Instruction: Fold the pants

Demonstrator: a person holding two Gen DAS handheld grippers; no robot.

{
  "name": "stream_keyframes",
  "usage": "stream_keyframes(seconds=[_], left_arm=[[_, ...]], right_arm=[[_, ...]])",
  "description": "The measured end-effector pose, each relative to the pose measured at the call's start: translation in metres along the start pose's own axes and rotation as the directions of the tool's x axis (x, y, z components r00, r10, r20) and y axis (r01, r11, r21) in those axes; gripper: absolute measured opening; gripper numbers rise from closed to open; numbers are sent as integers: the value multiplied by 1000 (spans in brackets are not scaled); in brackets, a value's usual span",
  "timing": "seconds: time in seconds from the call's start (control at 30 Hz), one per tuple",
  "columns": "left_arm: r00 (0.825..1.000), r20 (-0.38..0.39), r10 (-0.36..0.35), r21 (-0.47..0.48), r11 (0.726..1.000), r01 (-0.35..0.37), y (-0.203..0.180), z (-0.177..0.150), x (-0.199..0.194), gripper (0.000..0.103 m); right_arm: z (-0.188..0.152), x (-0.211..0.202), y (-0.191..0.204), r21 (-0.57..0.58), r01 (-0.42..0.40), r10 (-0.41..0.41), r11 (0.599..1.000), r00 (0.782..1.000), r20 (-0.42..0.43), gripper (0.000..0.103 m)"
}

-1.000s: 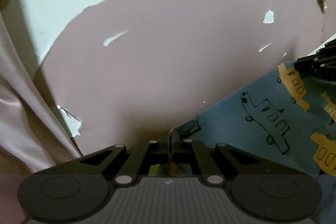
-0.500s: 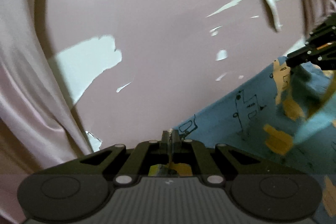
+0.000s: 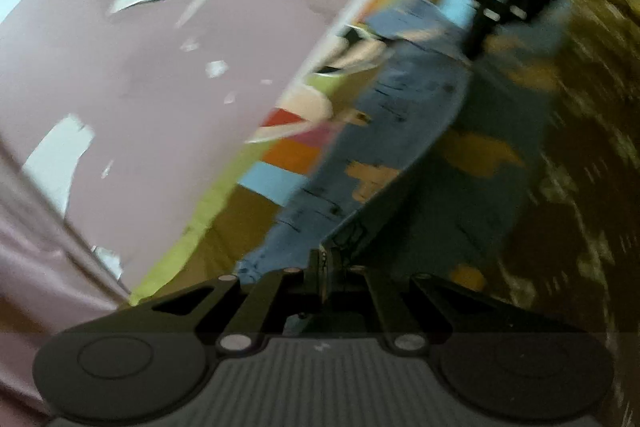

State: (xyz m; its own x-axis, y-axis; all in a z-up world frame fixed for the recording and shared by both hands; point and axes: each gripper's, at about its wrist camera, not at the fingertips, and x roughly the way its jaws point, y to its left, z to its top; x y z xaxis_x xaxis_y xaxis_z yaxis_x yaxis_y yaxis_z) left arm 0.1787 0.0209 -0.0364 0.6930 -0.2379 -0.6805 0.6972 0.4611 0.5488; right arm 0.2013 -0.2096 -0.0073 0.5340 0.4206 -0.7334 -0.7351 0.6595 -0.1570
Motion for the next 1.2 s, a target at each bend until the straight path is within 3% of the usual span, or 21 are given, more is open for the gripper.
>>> stream_keyframes(seconds=[0.07, 0.43, 0.8, 0.9, 0.93, 1.0, 1.2], left_arm=[[1000, -8, -6, 63, 998, 7, -12, -5, -2, 2], [998, -55, -30, 120, 992, 36, -31, -17, -5, 1], [994, -76, -73, 106, 991, 81, -30, -19, -4, 1], [994, -80, -73, 107, 991, 82, -31, -20, -3, 1], [994, -79, -73, 106, 991, 81, -31, -19, -4, 1], [994, -78, -71, 102, 992, 79, -30, -20, -4, 1], [995, -75, -67, 95, 993, 74, -30, -19, -5, 1]], right_arm=[[-4, 4, 5, 4, -4, 5, 1000, 1000, -17, 0], [-13, 2, 29, -58, -31, 29, 998, 999, -37, 0], [-20, -3, 41, -118, -91, 85, 989, 995, -53, 0], [-21, 0, 46, -148, -76, 68, 986, 996, -53, 0], [-20, 1, 46, -166, -62, 56, 984, 997, -44, 2], [-20, 0, 49, -225, -46, 40, 973, 999, -28, 24], [-21, 18, 53, -348, -26, 4, 937, 998, -63, 48]])
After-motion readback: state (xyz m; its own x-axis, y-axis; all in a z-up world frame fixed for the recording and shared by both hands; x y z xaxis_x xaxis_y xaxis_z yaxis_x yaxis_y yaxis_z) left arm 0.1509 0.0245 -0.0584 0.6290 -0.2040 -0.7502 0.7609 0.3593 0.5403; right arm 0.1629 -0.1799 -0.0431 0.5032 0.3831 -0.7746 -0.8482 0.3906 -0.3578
